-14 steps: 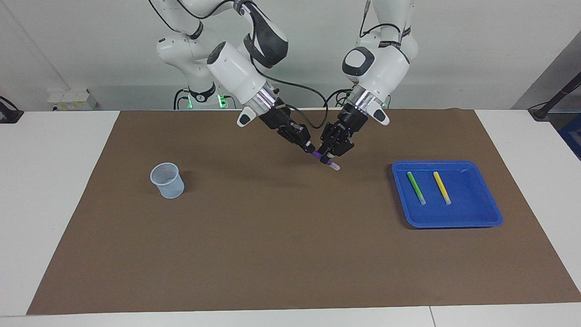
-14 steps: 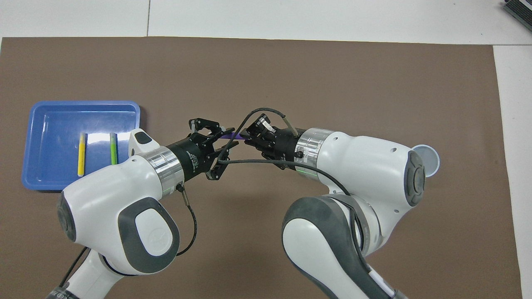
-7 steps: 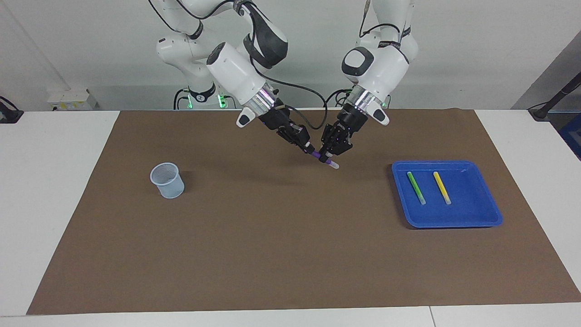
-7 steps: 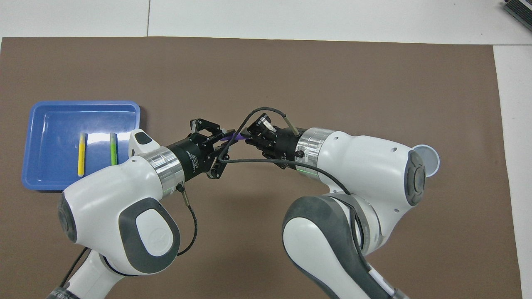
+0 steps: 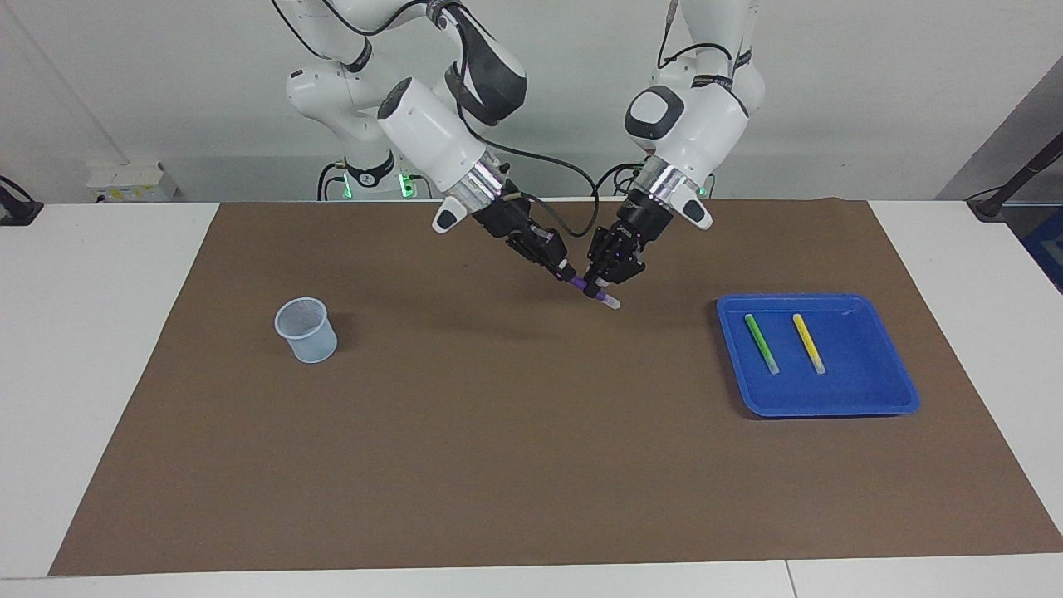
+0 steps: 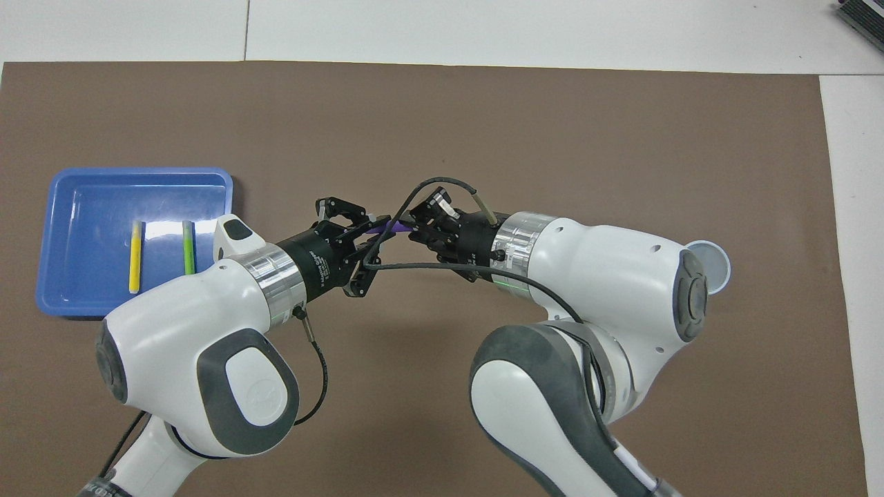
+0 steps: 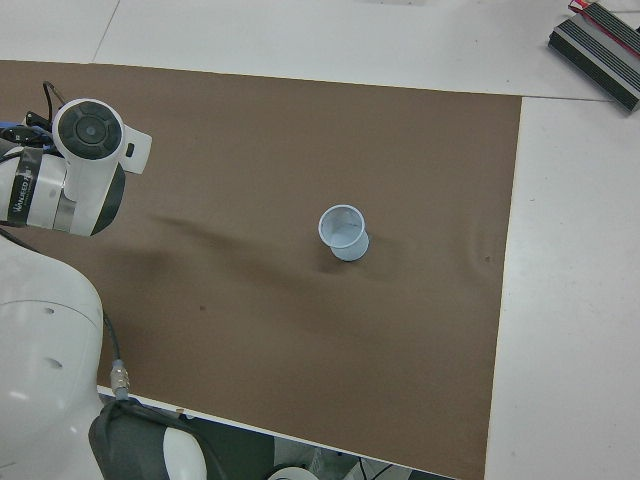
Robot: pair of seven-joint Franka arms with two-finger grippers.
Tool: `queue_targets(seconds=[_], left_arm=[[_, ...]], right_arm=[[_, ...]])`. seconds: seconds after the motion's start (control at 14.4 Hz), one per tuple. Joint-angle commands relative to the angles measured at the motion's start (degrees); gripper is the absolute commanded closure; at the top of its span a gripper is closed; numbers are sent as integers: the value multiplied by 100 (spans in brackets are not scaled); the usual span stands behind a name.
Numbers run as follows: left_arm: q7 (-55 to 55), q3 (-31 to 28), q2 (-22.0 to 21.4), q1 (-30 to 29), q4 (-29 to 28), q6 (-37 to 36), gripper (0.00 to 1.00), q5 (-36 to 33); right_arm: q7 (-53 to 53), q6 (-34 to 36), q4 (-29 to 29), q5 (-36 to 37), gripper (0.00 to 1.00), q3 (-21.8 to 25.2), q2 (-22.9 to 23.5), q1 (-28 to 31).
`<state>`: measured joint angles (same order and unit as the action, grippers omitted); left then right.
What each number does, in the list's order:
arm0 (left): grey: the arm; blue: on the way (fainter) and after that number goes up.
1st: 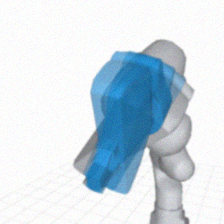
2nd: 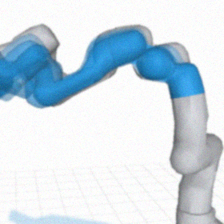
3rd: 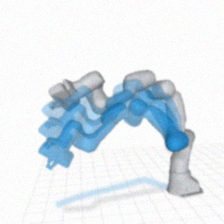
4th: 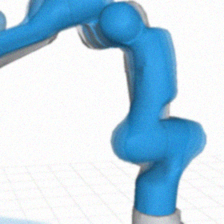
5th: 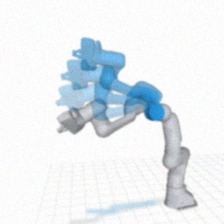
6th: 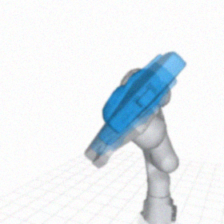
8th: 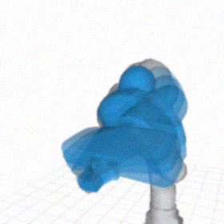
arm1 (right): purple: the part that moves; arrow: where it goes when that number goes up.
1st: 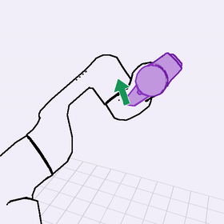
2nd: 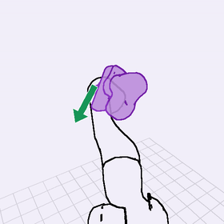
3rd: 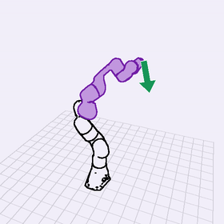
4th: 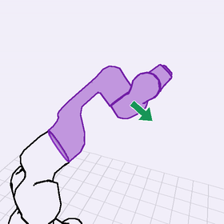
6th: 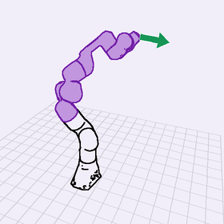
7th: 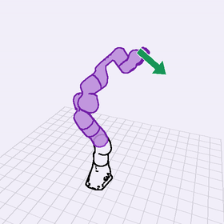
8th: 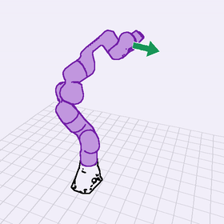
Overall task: Right arm passes pens to left for tray arrangement
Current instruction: 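Close the left gripper on the purple pen and open the right gripper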
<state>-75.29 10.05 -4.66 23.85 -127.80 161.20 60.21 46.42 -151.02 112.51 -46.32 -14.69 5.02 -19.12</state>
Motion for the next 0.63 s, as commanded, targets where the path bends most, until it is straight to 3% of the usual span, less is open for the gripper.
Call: queue_targets(seconds=[0.0,0.35,0.56], left_arm=[[32,-82,-97,128,-97,104,100,105],[119,-90,-114,58,-61,17,100,105],[670,-117,-176,-161,-44,-395,100,96]], right_arm=[[-10,-42,-27,-193,0,-16,-19,40],[-247,571,-27,17,0,28,-150,241],[-581,1589,-80,963,0,28,-326,636]])
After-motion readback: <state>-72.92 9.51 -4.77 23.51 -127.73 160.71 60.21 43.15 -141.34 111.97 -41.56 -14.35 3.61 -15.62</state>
